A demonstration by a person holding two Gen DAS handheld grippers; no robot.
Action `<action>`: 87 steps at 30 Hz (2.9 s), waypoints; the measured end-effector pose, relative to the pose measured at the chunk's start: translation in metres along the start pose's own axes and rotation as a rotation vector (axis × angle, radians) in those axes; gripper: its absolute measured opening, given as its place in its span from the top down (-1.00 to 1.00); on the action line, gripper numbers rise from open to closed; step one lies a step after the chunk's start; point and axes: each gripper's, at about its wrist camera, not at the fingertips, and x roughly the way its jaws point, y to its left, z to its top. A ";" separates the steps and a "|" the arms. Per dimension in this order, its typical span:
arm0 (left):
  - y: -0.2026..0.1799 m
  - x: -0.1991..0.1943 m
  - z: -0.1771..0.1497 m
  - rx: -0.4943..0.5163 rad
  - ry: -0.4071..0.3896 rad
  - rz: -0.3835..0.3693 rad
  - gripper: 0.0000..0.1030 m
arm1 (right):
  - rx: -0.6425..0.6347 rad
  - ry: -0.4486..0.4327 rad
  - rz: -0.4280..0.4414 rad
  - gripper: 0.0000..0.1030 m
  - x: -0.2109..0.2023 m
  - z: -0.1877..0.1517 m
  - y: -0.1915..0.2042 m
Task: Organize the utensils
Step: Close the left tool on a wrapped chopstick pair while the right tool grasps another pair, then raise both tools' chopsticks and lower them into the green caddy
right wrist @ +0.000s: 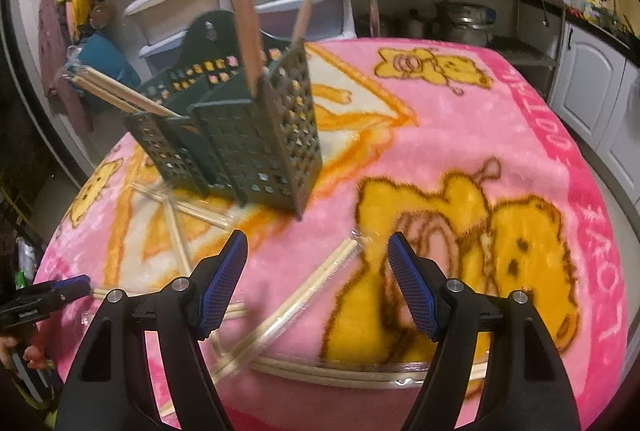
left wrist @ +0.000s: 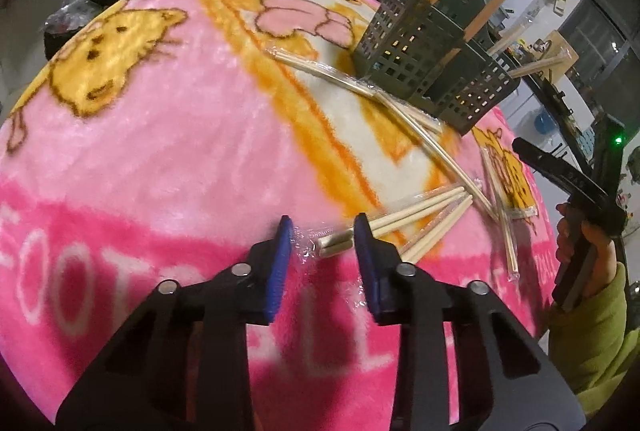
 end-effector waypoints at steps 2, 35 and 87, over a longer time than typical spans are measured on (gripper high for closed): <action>-0.001 0.000 0.001 -0.001 0.000 -0.007 0.70 | 0.017 0.021 0.000 -0.26 0.007 0.001 -0.005; -0.051 -0.033 0.058 0.138 -0.170 -0.054 0.98 | 0.151 0.087 0.061 0.82 0.035 0.011 -0.028; -0.215 -0.143 0.174 0.503 -0.583 -0.300 1.00 | -0.099 -0.516 0.235 0.89 -0.153 0.102 0.050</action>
